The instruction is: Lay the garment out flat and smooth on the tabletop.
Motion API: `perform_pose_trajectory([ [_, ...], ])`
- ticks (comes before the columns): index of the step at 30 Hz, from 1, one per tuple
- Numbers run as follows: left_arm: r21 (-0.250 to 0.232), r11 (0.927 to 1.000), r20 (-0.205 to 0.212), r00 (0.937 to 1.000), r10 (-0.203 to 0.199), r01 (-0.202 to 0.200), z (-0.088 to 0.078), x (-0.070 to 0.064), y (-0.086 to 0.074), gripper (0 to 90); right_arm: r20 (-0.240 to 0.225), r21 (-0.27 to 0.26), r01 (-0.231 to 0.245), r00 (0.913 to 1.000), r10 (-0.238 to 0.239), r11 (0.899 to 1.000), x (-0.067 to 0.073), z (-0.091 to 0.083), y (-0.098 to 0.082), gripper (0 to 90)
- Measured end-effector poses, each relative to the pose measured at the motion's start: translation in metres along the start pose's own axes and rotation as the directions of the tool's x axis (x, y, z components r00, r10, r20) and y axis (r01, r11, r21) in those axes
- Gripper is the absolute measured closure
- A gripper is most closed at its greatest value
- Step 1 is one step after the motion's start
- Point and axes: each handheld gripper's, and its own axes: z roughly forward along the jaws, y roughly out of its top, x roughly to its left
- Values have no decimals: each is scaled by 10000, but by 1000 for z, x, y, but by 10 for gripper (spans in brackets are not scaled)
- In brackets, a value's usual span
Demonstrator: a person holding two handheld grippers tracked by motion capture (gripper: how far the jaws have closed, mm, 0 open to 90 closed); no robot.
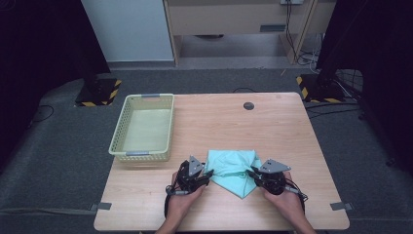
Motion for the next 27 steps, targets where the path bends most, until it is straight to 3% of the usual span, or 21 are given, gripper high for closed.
perform_pose_trajectory([
  [4, 127, 9998, 83, 9999, 121, -122, 4, -1, 1, 558, -45, 27, -6, 10000, 6, 10000, 1, -1, 0, 784],
  [8, 342, 9988, 214, 9991, 357, -364, 8, -2, 4, 750, -64, 38, 113, 9999, -113, 9999, 3, -2, -1, 802],
  [12, 175, 9982, 200, 9982, 570, -573, 5, -4, 6, 846, -56, 38, 185, 9998, -185, 9998, 4, -3, -1, 812],
  [16, -220, 9974, 97, 9976, 682, -680, -1, -6, 11, 855, -53, -68, 83, 10000, -84, 9999, 5, -5, 1, 817],
  [19, -249, 9972, 86, 9975, 703, -701, -2, -7, 11, 858, -112, -74, 113, 9999, -114, 9999, 7, -8, 3, 821],
  [27, 466, 9940, 542, 9938, 969, -994, 1, -14, 7, 861, -277, 380, 218, 9994, -208, 9990, 9, -10, 0, 826],
])
